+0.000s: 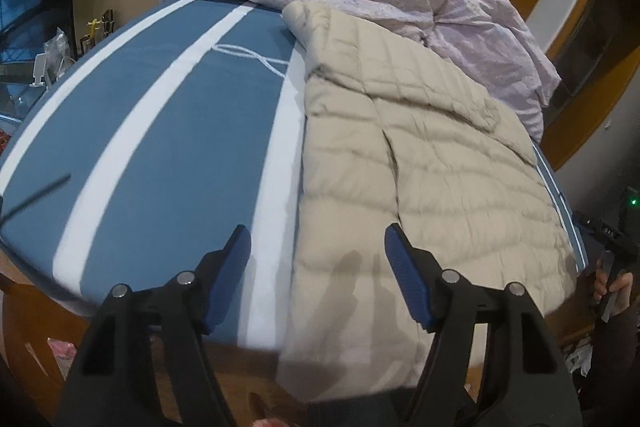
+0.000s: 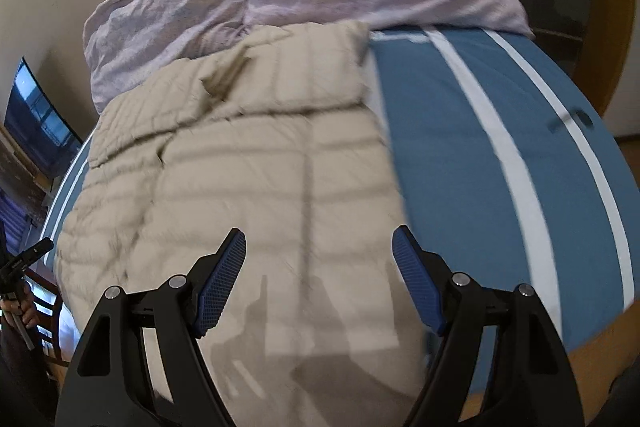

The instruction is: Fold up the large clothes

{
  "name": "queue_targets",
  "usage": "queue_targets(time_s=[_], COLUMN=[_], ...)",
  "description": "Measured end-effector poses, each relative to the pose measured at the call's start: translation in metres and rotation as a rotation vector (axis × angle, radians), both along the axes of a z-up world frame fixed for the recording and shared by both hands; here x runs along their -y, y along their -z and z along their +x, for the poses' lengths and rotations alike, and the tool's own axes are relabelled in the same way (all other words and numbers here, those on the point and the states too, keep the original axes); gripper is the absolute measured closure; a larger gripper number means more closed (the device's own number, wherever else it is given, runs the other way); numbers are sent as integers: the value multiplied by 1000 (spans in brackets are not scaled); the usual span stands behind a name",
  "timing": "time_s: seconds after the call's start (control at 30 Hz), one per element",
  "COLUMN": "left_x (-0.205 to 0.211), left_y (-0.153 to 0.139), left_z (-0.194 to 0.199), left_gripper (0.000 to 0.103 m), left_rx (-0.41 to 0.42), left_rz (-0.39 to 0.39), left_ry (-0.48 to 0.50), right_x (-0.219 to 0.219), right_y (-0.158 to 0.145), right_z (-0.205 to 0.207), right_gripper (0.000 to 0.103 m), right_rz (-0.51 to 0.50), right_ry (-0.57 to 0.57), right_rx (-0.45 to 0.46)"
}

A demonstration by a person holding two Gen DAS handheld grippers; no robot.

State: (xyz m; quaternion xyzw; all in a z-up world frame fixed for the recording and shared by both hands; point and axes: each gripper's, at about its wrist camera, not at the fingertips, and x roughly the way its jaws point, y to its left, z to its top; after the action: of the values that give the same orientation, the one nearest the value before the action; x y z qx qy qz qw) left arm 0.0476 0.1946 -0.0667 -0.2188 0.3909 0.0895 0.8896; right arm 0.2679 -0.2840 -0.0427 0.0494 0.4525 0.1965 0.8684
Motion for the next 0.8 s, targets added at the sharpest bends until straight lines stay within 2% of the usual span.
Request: queue_targets(time_s=[0.13, 0.37, 0.53, 0.6, 0.73, 0.8], left_x=[10, 27, 33, 34, 39, 41], left_y=[6, 18, 20, 20, 21, 22], left_z=[-7, -10, -14, -16, -22, -25], left_gripper=[39, 43, 44, 44, 45, 48], left_rx=[1, -13, 0, 8, 29, 37], left_rz=[-11, -10, -21, -24, -41, -46], left_ry=[15, 28, 32, 34, 39, 41], right_x=[31, 51, 47, 43, 37, 37], right_y=[18, 37, 43, 45, 49, 51], right_z=[-16, -29, -38, -42, -48, -49], right_gripper=[26, 26, 32, 38, 40, 44], right_rz=[37, 99, 170, 211, 289, 326], right_ry=[31, 36, -34, -78, -131, -146], right_rx=[-21, -44, -42, -42, -31, -33])
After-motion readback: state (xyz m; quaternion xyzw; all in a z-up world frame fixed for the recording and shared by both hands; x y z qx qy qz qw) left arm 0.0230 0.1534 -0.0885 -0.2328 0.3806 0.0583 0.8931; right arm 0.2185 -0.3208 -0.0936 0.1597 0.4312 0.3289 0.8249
